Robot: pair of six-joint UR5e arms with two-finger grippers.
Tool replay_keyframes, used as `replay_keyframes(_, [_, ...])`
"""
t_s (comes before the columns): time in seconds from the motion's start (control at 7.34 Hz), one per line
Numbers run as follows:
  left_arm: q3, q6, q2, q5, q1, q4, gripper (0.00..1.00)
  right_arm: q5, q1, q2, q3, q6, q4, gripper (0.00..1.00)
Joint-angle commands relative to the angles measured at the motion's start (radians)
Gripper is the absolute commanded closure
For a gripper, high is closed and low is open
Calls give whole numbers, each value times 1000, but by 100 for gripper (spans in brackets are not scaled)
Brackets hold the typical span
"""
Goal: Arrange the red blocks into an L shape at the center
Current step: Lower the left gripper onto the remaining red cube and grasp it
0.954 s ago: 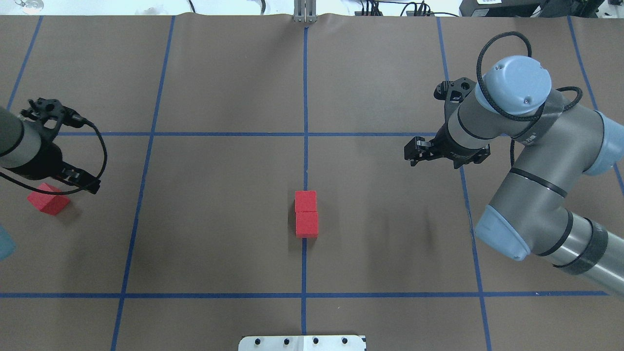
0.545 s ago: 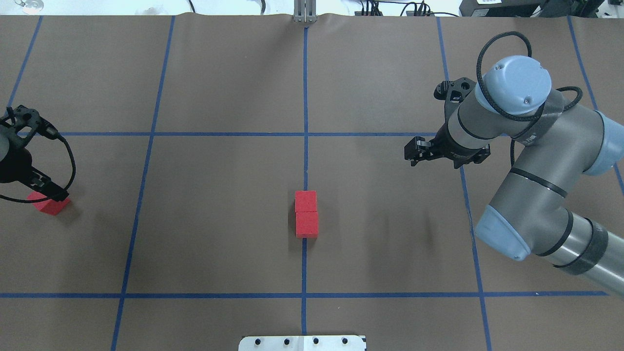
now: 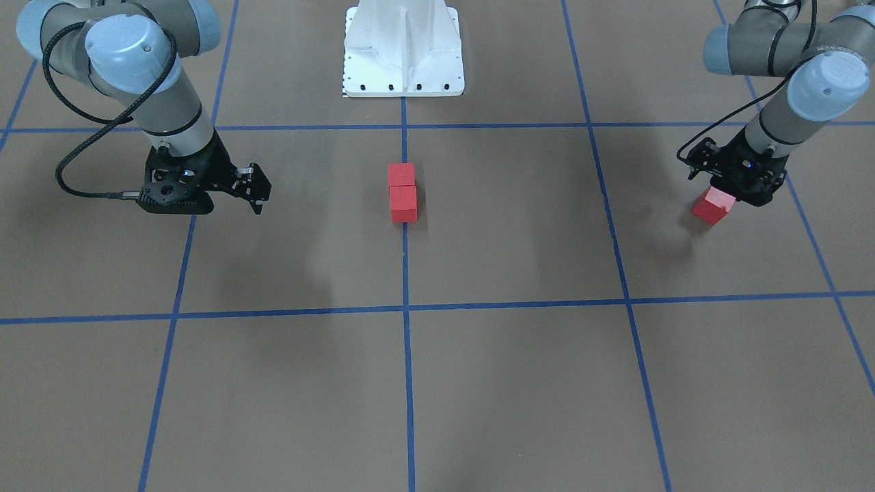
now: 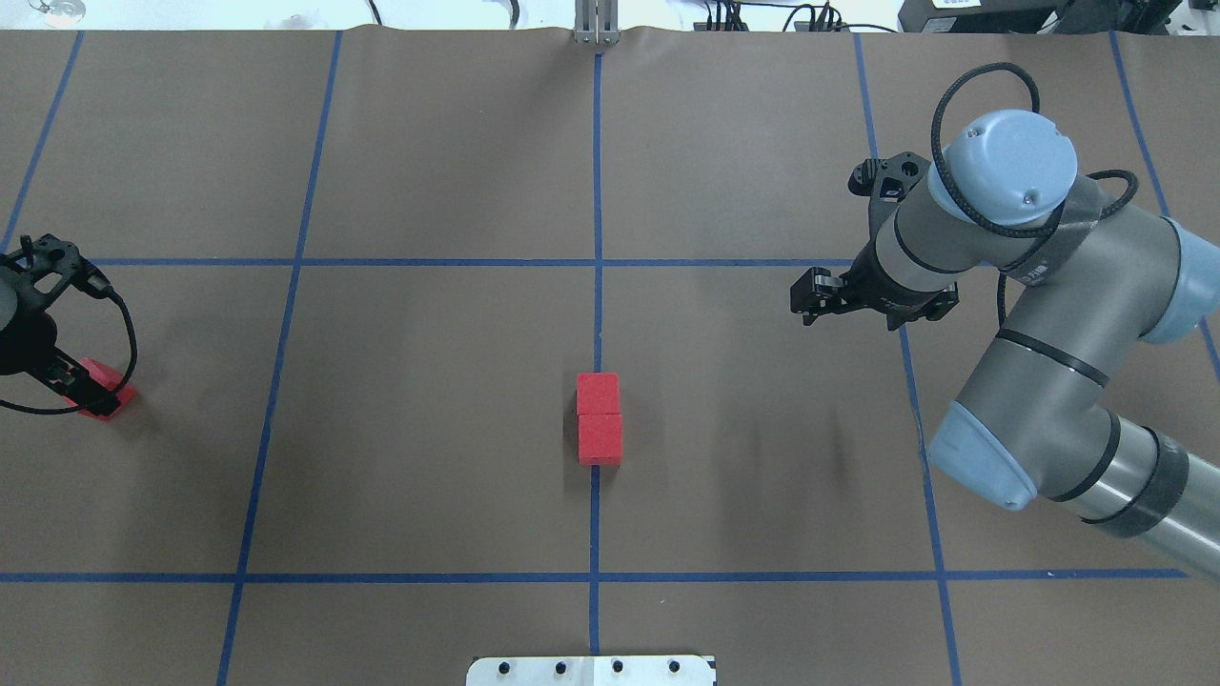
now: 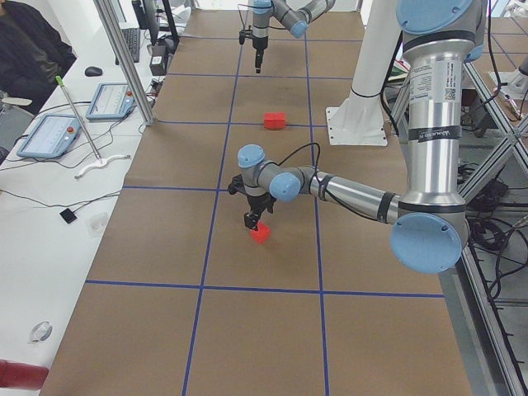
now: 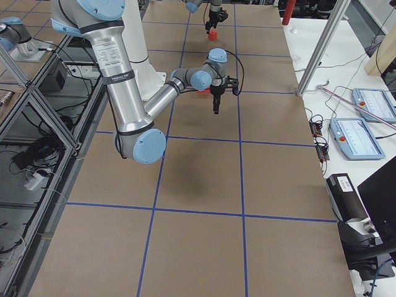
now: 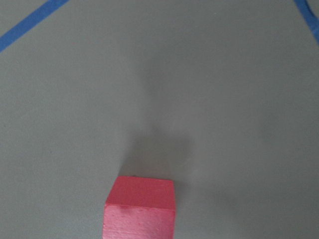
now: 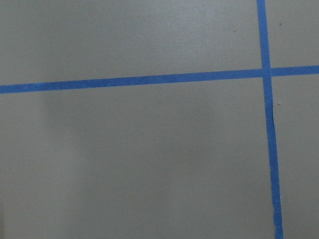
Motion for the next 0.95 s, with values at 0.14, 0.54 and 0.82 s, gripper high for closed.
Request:
replay_keyframes(0.14, [47,-3,-21,0,2,-2,1,-2,0,1,3,4,0,1])
replay_keyframes(0.54, [70,3,-41,0,2,-2,1,-2,1,1,5,5,0,1])
replay_keyframes(0.82, [96,5,-53,1,2,-2,1,0,1,1,3,4,0,1])
